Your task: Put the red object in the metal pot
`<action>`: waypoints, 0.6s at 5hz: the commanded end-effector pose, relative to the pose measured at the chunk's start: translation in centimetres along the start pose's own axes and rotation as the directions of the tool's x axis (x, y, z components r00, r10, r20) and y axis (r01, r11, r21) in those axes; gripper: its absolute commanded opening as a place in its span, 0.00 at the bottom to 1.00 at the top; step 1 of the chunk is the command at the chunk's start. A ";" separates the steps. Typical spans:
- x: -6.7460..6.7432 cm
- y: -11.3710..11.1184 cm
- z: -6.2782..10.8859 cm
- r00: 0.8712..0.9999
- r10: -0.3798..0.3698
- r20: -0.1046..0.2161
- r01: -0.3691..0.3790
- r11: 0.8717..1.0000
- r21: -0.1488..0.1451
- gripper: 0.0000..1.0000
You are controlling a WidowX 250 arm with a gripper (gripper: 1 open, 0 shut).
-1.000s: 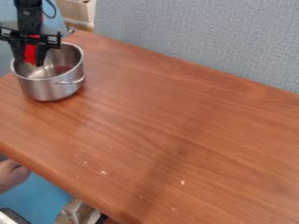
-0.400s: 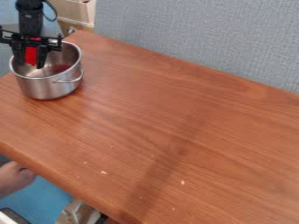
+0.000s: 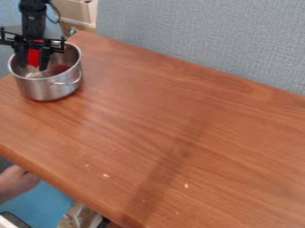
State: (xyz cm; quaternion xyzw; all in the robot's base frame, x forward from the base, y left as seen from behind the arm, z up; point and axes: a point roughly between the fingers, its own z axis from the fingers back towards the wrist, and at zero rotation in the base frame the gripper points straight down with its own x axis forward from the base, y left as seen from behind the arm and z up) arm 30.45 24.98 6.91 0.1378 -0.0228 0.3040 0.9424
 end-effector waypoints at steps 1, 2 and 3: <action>1.1 0.1 1.9 0.998 0.015 0.069 -0.015 1.000 0.007 0.00; 1.2 0.0 1.7 0.997 0.021 0.070 -0.022 1.000 0.010 0.00; 1.3 -0.1 1.6 0.997 0.026 0.071 -0.027 1.000 0.012 0.00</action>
